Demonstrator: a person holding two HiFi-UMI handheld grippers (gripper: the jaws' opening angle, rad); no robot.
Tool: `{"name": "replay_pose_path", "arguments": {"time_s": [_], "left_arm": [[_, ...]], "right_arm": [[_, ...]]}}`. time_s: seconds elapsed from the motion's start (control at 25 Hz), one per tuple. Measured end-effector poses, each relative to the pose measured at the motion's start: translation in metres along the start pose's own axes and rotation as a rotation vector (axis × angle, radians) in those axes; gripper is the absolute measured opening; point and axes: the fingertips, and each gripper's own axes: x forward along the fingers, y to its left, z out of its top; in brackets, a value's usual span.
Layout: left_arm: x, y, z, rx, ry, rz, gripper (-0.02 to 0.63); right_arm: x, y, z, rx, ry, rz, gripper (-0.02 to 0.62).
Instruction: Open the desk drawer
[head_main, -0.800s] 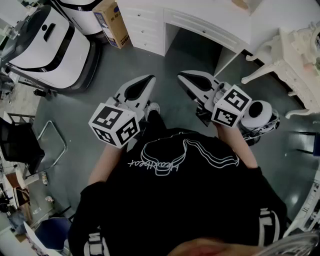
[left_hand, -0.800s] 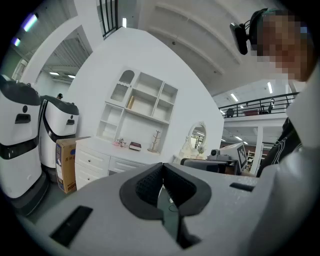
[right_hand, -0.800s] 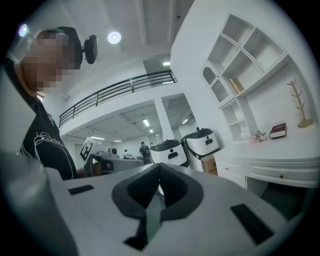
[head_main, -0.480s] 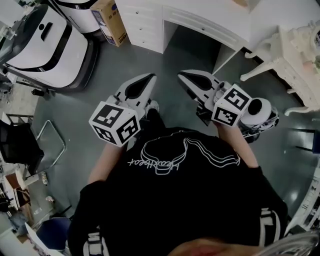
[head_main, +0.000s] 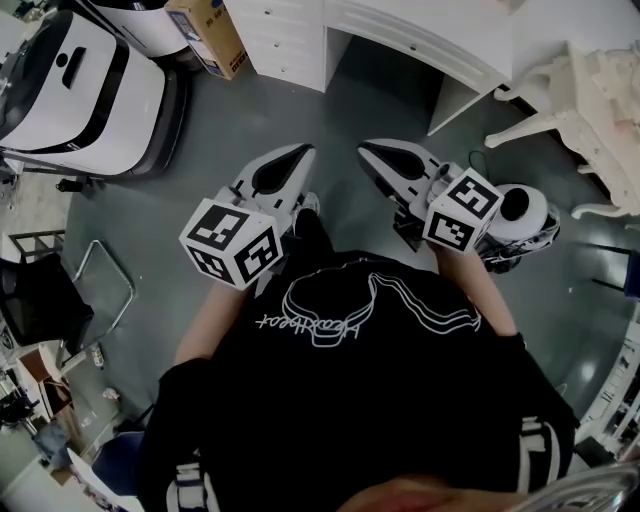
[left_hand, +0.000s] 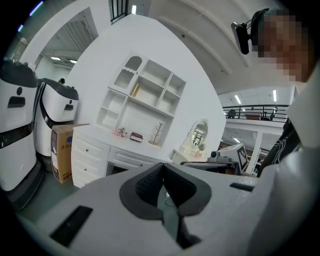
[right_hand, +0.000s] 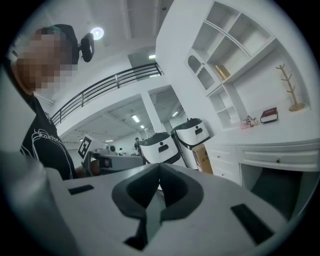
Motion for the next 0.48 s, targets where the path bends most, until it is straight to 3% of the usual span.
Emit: {"name": "replay_pose_path", "arguments": {"time_s": [0.28, 0.48], "left_arm": [[0.046, 0.06, 0.017, -0.05, 0.033, -0.031, 0.005], [0.084, 0.113, 0.035, -0.055, 0.068, -0.046, 0.005]], "right_arm": [[0.052, -0.046, 0.008, 0.045, 0.026, 0.008, 0.005], [0.093, -0.093, 0.022, 0.077, 0.034, -0.032, 0.005]]}}
